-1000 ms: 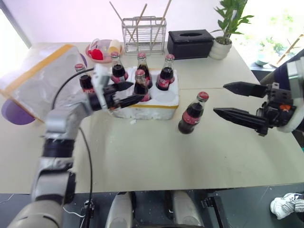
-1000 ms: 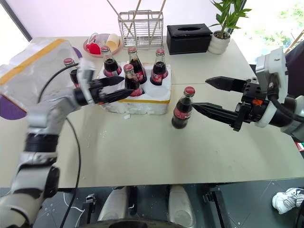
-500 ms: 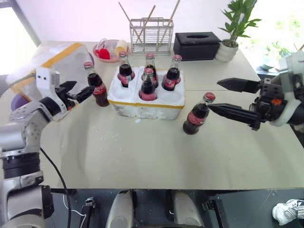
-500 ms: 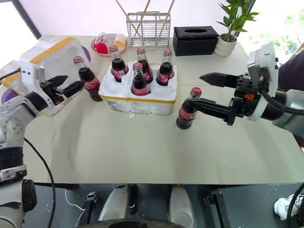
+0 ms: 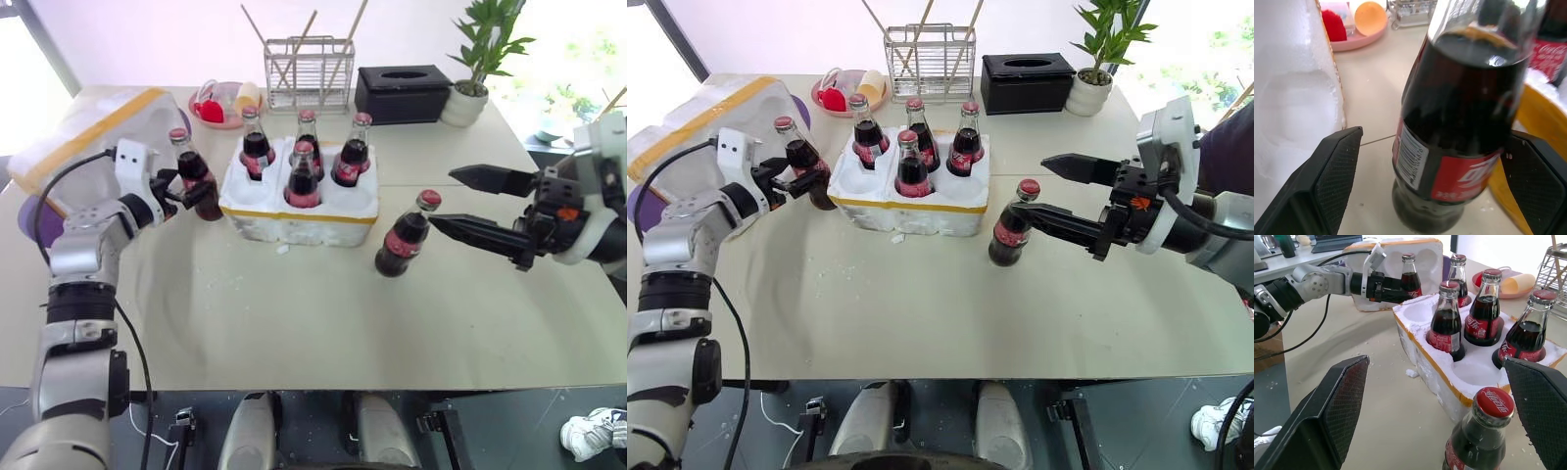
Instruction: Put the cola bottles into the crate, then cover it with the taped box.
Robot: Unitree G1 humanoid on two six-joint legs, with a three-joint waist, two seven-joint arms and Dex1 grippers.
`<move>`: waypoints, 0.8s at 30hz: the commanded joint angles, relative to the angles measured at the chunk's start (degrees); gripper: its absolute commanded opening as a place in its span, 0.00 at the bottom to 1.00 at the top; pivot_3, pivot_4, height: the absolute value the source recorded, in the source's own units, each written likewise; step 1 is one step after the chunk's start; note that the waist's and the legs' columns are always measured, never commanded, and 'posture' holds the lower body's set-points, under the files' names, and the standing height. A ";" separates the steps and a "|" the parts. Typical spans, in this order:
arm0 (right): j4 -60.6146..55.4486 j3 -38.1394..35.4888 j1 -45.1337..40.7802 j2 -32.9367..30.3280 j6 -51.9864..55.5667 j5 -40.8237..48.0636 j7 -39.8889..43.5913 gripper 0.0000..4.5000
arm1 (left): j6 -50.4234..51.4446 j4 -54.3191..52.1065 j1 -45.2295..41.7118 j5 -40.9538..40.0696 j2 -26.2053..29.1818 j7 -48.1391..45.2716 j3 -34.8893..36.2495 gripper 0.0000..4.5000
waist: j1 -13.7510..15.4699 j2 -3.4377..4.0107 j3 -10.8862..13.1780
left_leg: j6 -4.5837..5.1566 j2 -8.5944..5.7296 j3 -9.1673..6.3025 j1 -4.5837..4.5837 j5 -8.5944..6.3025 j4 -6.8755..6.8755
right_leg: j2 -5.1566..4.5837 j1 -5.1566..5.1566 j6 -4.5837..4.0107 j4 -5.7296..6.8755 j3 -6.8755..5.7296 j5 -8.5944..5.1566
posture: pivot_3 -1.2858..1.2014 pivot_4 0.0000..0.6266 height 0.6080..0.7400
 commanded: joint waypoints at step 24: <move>-2.25 -4.94 3.33 -0.23 -0.74 1.83 -0.88 1.00 | 28.76 -22.92 -4.65 -27.40 11.56 -21.84 7.32 0.61 | 0.56 -0.20 0.12 | 0.00 0.00 -0.07 -0.04 0.00 0.01 | -0.02 0.00 -0.03 -0.05 -0.04 -0.02 | 0.52 0.24 1.00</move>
